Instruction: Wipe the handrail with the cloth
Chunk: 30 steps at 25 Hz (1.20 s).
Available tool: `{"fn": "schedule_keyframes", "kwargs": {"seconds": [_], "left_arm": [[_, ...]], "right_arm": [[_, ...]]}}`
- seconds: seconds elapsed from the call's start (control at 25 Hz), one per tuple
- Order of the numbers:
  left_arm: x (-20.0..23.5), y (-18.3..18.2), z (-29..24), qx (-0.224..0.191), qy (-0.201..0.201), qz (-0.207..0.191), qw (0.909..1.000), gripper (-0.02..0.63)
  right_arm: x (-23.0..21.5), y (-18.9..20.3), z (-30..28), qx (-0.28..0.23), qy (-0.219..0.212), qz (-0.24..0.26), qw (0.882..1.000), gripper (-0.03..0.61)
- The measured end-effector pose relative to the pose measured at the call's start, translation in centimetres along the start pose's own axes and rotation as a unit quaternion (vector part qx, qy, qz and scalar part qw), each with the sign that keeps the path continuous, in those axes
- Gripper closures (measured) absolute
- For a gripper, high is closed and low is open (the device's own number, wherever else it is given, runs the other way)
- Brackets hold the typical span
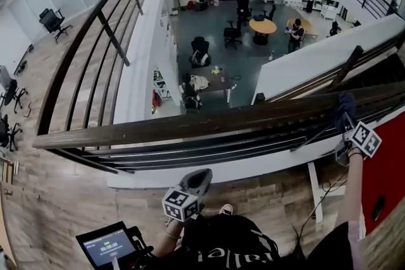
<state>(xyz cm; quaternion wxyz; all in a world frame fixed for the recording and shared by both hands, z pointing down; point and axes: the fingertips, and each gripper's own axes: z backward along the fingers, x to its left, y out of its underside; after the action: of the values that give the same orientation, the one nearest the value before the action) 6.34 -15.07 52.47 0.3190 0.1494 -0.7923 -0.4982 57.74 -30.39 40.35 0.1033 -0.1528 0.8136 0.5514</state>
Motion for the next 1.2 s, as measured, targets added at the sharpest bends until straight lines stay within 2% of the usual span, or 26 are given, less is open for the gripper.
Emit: {"fn": "schedule_keyframes", "kwargs": {"seconds": [0.16, 0.4, 0.48, 0.6, 0.88, 1.2], "left_arm": [[0.9, 0.7, 0.6, -0.004, -0.005, -0.001, 1.0000, 0.611], [1.9, 1.3, 1.7, -0.002, -0.009, -0.007, 0.9999, 0.611], [2.7, 0.9, 3.5, -0.002, -0.005, -0.011, 0.9999, 0.611], [5.8, -0.1, 8.6, 0.000, -0.006, -0.013, 0.9999, 0.611], [13.2, 0.8, 16.8, -0.002, -0.027, -0.012, 0.9996, 0.611], [22.2, 1.2, 24.1, 0.000, -0.054, -0.003, 0.9986, 0.611]], "right_arm": [[4.3, 3.2, 2.2, -0.005, -0.044, 0.019, 0.999, 0.480], [12.7, 11.3, 4.8, 0.030, -0.118, 0.008, 0.993, 0.480], [16.8, 14.2, 5.8, 0.045, -0.135, 0.006, 0.990, 0.480], [25.7, 19.9, 7.2, 0.079, -0.163, -0.007, 0.983, 0.480], [42.6, 34.4, 7.4, 0.169, -0.239, -0.024, 0.956, 0.480], [61.2, 45.2, 6.1, 0.244, -0.319, -0.005, 0.916, 0.480]]}}
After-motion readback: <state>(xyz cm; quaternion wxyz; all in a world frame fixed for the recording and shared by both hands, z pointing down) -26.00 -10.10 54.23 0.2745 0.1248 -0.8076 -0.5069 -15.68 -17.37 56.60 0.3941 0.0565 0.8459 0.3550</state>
